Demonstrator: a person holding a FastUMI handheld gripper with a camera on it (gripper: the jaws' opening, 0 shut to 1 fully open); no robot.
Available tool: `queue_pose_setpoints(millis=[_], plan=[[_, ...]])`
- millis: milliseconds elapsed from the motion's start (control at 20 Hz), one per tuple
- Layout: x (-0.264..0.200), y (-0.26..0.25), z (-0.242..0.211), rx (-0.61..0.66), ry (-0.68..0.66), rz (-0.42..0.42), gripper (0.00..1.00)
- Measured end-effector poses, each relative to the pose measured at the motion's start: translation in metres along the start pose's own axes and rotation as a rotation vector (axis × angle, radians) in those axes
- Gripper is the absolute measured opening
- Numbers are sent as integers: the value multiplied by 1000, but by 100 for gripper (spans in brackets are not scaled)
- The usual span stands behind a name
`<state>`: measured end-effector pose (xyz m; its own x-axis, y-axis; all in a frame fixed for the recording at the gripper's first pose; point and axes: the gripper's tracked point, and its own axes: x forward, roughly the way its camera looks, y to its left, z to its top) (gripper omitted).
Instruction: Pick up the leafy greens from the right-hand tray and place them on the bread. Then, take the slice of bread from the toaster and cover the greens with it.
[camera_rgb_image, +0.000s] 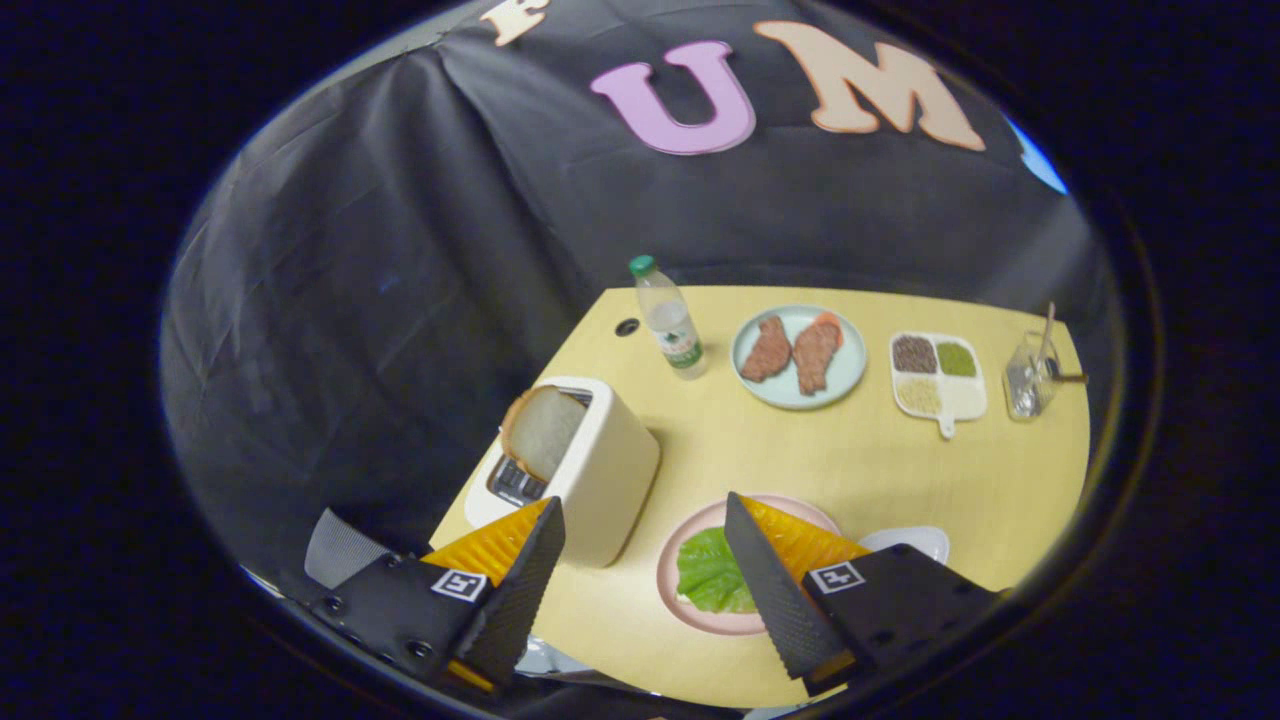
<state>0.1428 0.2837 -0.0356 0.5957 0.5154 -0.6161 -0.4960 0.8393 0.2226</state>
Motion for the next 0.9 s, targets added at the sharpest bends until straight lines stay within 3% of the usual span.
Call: queue_pose_setpoints(millis=[300, 700, 850, 900], plan=[[45, 80, 48, -103, 19, 55, 100], [128, 118, 18, -82, 191, 45, 100], [143, 120, 8, -102, 228, 27, 96], [149, 120, 5, -111, 242, 24, 88]])
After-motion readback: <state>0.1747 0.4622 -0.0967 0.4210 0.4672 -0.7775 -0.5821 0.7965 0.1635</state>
